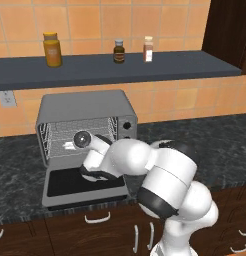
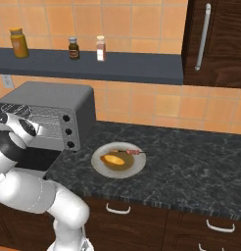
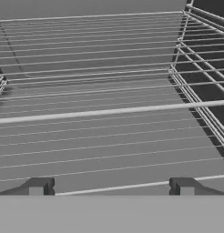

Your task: Pick up the kebab skewer and baguette bread, and place them inside the toaster oven. Close the toaster oven door and start by setting the timer.

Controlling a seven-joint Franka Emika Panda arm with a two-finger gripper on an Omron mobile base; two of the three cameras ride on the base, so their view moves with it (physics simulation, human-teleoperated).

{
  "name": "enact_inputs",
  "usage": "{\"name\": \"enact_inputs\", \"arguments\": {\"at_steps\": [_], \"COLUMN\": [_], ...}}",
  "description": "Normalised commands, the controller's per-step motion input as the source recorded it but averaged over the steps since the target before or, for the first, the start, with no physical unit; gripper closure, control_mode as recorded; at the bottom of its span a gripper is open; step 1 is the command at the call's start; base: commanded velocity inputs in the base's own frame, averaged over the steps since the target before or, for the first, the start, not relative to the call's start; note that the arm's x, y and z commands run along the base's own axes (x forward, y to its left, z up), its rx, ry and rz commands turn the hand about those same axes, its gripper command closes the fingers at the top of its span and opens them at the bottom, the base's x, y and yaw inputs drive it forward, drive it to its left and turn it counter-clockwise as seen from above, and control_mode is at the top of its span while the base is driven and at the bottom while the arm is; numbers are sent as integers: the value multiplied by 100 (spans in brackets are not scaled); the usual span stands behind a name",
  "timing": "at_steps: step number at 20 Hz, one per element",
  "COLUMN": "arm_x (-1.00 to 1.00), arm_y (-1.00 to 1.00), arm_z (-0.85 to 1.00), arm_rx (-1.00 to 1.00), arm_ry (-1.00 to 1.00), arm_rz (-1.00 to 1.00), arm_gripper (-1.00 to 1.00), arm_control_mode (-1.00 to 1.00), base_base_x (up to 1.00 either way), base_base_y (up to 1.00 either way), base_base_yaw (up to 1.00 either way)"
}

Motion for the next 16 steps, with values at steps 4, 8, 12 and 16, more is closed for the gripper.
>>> {"name": "enact_inputs", "arguments": {"at_steps": [4, 8, 12, 16], "arm_x": [14, 16, 31, 14], "arm_y": [14, 21, 19, 19], "arm_z": [-18, -28, -15, -28], "arm_rx": [4, 3, 1, 0], "arm_ry": [0, -1, -4, -9], "arm_rz": [0, 0, 1, 2], "arm_gripper": [-100, -100, -100, -100], "arm_control_mode": [-100, -100, -100, -100], "base_base_x": [0, 0, 0, 0], "base_base_y": [0, 0, 0, 0], "base_base_yaw": [0, 0, 0, 0]}}
